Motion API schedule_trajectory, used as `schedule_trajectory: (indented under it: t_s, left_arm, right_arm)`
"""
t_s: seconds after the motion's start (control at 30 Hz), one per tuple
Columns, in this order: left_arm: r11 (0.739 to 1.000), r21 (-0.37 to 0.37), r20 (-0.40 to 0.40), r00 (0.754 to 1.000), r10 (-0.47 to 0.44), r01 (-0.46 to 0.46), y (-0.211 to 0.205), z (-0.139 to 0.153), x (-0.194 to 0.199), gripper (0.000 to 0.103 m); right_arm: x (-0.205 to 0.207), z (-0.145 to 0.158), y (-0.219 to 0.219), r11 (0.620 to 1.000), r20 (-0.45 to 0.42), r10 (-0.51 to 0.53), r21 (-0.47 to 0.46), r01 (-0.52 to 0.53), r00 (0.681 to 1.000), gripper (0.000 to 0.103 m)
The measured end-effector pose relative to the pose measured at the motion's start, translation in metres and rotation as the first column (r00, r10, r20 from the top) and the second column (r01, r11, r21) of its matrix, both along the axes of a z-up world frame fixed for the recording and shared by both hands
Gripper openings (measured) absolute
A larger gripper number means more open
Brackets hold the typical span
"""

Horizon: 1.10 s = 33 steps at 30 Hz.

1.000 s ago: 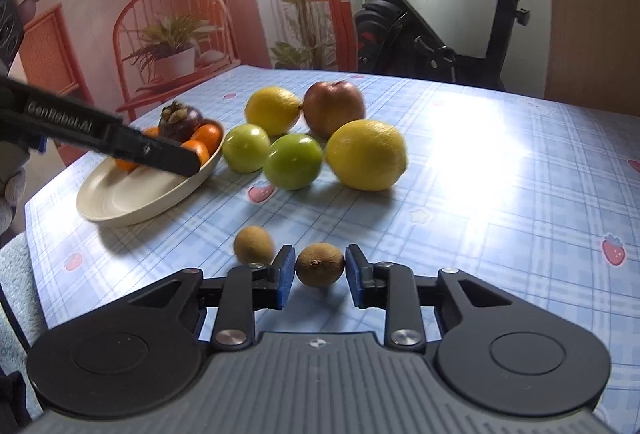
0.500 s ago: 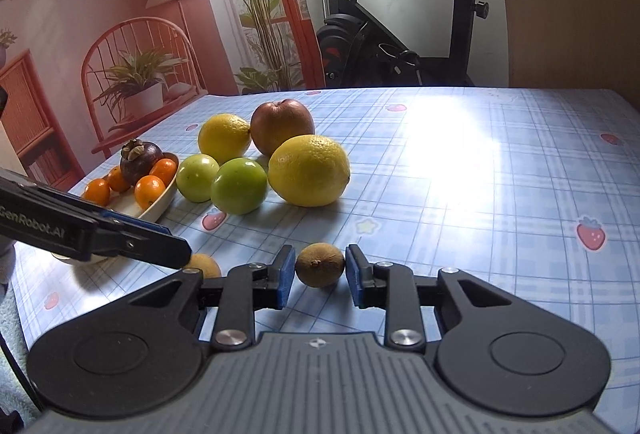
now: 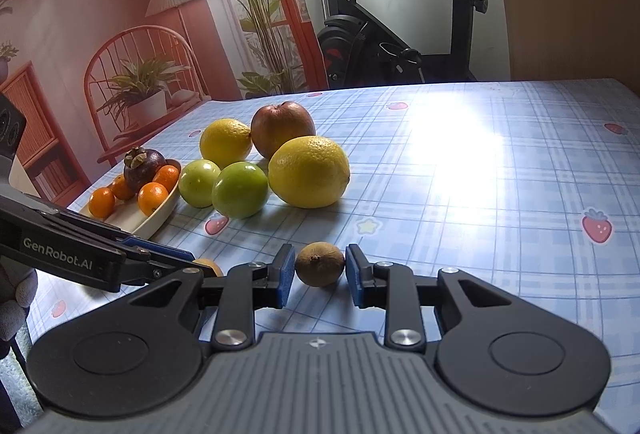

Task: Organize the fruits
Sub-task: 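Carry the kiwi in the left gripper to the plate while the right gripper releases its kiwi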

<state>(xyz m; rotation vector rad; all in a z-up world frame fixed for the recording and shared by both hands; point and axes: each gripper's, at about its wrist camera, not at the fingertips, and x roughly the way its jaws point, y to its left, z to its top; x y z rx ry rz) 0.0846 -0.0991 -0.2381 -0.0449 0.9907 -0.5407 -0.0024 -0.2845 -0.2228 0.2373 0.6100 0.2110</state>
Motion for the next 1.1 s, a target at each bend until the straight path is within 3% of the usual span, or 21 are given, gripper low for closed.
schedule_trajectory:
  t_s: [0.73,1.1]
  left_arm:
    - [1.000,-0.014,-0.020,1.000,-0.013,0.012,-0.001,-0.003,0.001,0.030]
    - [1.000,-0.015,0.040,0.999,0.024,-0.023,0.008,0.011,-0.004,0.029]
  right_arm:
    - [0.003,-0.001,0.000,1.000,-0.012,0.009,0.006,-0.009,1.000,0.030]
    - [0.004,-0.001,0.000,1.000,-0.013,0.009,0.005,-0.009,1.000,0.030]
